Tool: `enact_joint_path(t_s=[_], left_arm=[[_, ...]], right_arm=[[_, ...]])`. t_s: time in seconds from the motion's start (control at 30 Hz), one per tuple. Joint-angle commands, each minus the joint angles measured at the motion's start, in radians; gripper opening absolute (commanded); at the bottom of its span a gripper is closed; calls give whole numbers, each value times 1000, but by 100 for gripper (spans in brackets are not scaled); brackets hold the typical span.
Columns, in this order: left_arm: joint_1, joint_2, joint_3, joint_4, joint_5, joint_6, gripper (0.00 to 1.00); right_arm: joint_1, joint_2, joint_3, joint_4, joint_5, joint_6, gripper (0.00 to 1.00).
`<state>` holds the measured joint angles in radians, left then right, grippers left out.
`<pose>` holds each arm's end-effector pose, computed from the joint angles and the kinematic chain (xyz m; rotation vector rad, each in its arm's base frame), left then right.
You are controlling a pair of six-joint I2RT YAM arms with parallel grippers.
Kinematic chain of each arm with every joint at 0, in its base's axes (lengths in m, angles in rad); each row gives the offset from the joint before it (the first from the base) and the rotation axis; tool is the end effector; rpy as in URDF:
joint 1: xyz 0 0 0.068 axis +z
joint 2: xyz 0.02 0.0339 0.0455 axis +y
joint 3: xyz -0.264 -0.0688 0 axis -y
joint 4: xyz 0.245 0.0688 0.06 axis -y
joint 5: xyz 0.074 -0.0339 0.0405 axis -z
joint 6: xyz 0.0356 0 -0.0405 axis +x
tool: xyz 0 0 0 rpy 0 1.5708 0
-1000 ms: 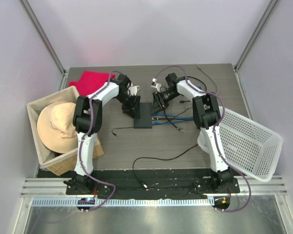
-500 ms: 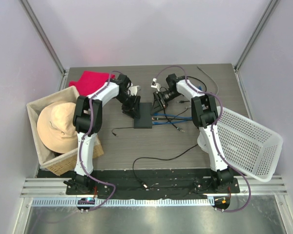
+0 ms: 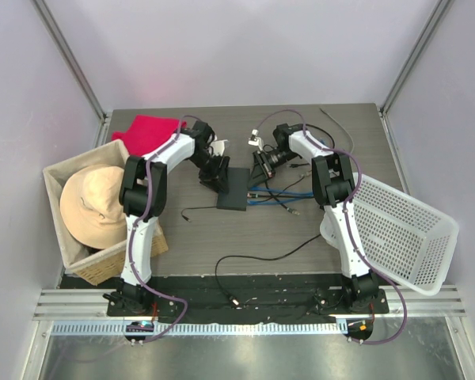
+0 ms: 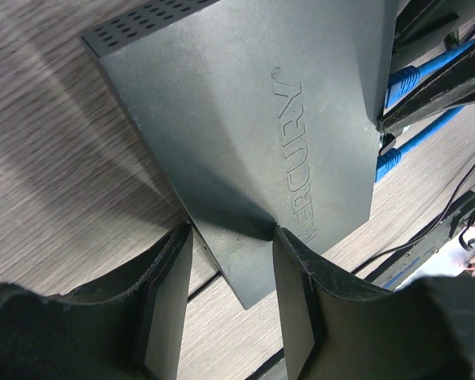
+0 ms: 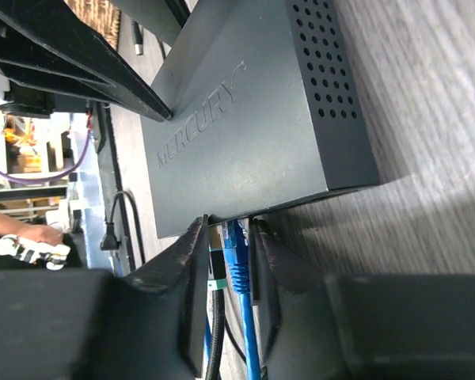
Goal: Pull the plug from the switch port
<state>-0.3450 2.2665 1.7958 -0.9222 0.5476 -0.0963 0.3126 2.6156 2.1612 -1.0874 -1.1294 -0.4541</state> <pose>0.4203 -0.1707 0.1558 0.4417 2.9344 -0.8709 0.4634 0.1836 0.1033 -0.9840 2.3767 1.6228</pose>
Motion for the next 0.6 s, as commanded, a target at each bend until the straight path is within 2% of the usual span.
enact_joint_path(t_s=[0.0, 0.07, 0.13, 0.27, 0.43, 0.57], left_arm=[[-9, 24, -15, 9, -129, 44, 48], [-11, 24, -16, 11, -132, 46, 48], [-11, 21, -18, 9, -133, 46, 48], [-11, 22, -18, 9, -135, 47, 48], [-17, 24, -16, 9, -135, 50, 48], [-20, 22, -18, 11, -137, 50, 48]], right_arm=[[-4, 41, -21, -67, 73, -99, 39], [-9, 41, -18, -92, 63, -121, 48], [-9, 52, 3, -138, 74, -145, 47], [-10, 54, -8, -129, 129, -109, 31], [-9, 66, -1, -163, 164, -129, 20], [-9, 52, -34, -94, 210, -57, 10]])
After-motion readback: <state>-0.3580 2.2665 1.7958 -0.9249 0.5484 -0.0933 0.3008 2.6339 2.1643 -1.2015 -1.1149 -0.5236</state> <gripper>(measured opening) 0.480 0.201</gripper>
